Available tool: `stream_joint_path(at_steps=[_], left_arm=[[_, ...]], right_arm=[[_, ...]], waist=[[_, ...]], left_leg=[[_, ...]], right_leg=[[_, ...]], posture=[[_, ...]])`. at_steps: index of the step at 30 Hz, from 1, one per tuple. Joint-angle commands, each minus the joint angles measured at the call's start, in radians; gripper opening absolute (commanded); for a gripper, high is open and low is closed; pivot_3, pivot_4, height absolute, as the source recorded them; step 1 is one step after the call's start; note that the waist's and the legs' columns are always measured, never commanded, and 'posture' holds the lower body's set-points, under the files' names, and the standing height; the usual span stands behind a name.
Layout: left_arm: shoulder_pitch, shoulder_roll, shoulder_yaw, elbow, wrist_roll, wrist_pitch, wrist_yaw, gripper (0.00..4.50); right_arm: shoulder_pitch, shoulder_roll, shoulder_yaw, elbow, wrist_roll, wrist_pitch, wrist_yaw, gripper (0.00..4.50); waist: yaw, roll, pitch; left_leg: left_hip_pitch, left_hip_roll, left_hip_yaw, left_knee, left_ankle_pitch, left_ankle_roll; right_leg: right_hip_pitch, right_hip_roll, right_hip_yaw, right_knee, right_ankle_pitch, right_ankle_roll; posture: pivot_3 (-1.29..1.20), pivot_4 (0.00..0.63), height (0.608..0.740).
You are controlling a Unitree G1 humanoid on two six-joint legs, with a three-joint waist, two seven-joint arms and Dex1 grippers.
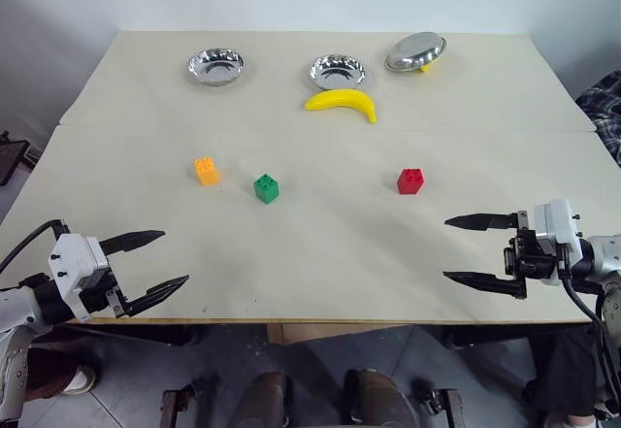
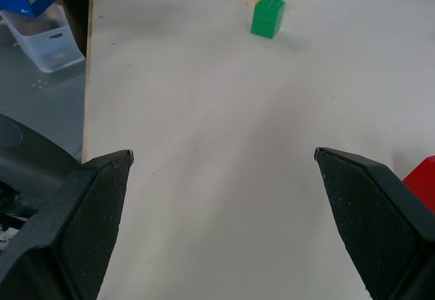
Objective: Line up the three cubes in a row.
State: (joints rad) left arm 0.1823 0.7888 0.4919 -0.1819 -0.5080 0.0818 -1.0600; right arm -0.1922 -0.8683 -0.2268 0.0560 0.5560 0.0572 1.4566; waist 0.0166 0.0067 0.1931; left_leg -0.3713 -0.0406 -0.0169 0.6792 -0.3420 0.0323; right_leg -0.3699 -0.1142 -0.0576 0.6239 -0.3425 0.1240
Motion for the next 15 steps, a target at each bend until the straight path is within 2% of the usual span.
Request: stream_joint_path(at_steps=[1,5,9,12,15], left_arm=[[0.008,0.007,0.007,-0.042,-0.025,0.02,-0.003,4.45],[-0.014,-0.006,-0.027,-0.068,-0.062,0.068,-0.007,4.45],[-0.035,-0.007,-0.084,-0.117,-0.063,0.08,-0.018,4.45],[-0.078,-0.025,-0.143,-0.16,-0.074,0.081,-0.015,4.45],[-0.133,-0.042,-0.176,-0.168,-0.084,0.101,0.003,4.45]], right_arm=[[-0.009,0.023,-0.02,0.002,0.006,-0.013,-0.03,4.5],[0.004,0.056,-0.072,0.033,0.007,0.026,-0.157,4.5],[0.026,0.073,-0.155,0.141,-0.023,-0.014,-0.276,4.5],[0.051,0.078,-0.2,0.219,-0.042,-0.067,-0.312,4.5],[0.072,0.096,-0.194,0.207,-0.052,-0.074,-0.339,4.5]], waist=[[0.001,0.0,0.0],[0.003,0.0,0.0],[0.006,0.0,0.0],[0.007,0.0,0.0],[0.003,0.0,0.0]], left_leg=[[0.0,0.0,0.0,0.0,0.0,0.0],[0.0,0.0,0.0,0.0,0.0,0.0],[0.0,0.0,0.0,0.001,0.0,0.0],[0.0,-0.001,0.0,0.001,0.0,0.0],[0.0,0.0,0.0,0.001,0.0,0.0]], right_leg=[[0.0,0.0,0.0,0.0,0.0,0.0],[0.0,0.0,0.0,0.0,0.0,0.0],[0.0,0.0,0.0,0.0,0.0,0.0],[0.0,0.0,0.0,0.001,0.0,0.0],[0.0,0.0,0.0,0.001,0.0,0.0]], posture=[[0.0,0.15,0.74],[0.0,0.15,0.74],[0.0,0.15,0.74],[0.0,0.15,0.74],[0.0,0.15,0.74]])
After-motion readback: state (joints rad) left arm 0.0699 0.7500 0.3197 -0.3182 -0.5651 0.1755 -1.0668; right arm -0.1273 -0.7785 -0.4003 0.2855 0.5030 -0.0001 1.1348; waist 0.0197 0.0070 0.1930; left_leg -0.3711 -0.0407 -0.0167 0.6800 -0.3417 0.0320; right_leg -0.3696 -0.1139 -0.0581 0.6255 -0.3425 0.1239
